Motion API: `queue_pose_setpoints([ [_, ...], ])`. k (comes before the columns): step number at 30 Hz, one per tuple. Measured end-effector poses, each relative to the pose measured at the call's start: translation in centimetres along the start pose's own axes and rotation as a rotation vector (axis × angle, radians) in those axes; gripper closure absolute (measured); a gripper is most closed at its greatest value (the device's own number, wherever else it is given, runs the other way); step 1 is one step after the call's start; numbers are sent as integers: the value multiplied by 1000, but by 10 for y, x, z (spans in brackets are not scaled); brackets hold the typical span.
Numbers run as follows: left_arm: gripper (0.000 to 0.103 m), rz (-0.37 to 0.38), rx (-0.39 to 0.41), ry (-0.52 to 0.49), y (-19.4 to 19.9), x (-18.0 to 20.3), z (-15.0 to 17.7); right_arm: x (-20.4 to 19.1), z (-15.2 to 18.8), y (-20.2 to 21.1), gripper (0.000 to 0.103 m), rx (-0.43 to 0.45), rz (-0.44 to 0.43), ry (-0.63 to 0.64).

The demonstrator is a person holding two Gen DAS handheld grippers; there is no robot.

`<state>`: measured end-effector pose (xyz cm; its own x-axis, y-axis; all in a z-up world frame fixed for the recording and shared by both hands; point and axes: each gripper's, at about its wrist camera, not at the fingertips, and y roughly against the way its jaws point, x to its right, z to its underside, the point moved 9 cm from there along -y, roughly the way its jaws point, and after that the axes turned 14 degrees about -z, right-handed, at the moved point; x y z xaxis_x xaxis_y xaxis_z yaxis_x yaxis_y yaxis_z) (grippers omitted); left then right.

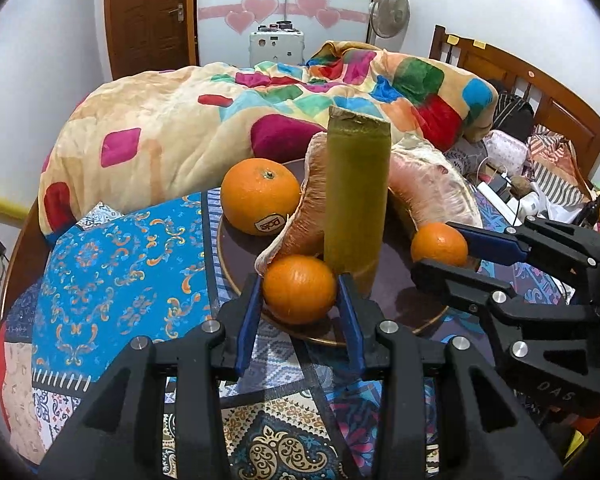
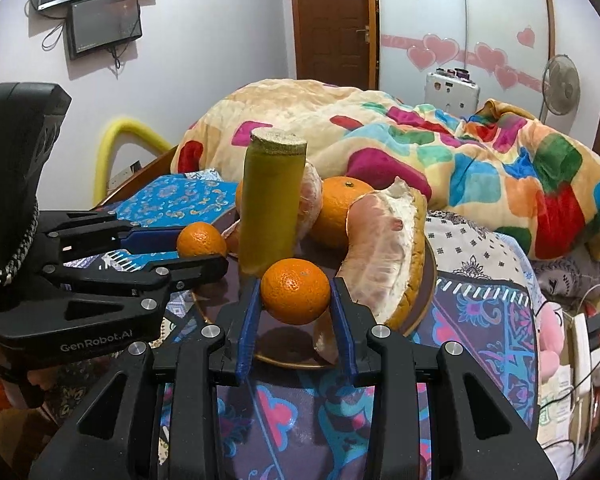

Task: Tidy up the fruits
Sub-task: 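Place both small oranges on the plate and open both tools, then move the right tool to the dark red plum and grasp it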

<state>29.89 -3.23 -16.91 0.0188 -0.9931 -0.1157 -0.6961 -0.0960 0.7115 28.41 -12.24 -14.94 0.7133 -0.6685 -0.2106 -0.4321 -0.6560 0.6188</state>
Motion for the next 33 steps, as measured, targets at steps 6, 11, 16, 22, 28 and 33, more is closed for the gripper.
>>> queue_pose_setpoints([
  [6, 58, -12, 31, 10, 13, -5, -7, -2, -2, 6, 64, 13, 4, 2],
  [11, 58, -24, 59, 20, 35, -12, -8, -7, -7, 19, 62, 44, 7, 3],
  [16, 58, -38, 69, 24, 54, -19, -3, -17, -8, 41, 62, 71, 20, 11],
  [22, 58, -39, 63, 34, 76, -22, 18, -27, 1, 66, 62, 87, 42, 21],
  [28, 58, -36, 34, 34, 88, -20, 47, -29, 26, 86, 62, 83, 57, -2],
  [33, 58, -32, 1, 24, 88, -18, 71, -25, 48, 92, 62, 63, 64, -43],
])
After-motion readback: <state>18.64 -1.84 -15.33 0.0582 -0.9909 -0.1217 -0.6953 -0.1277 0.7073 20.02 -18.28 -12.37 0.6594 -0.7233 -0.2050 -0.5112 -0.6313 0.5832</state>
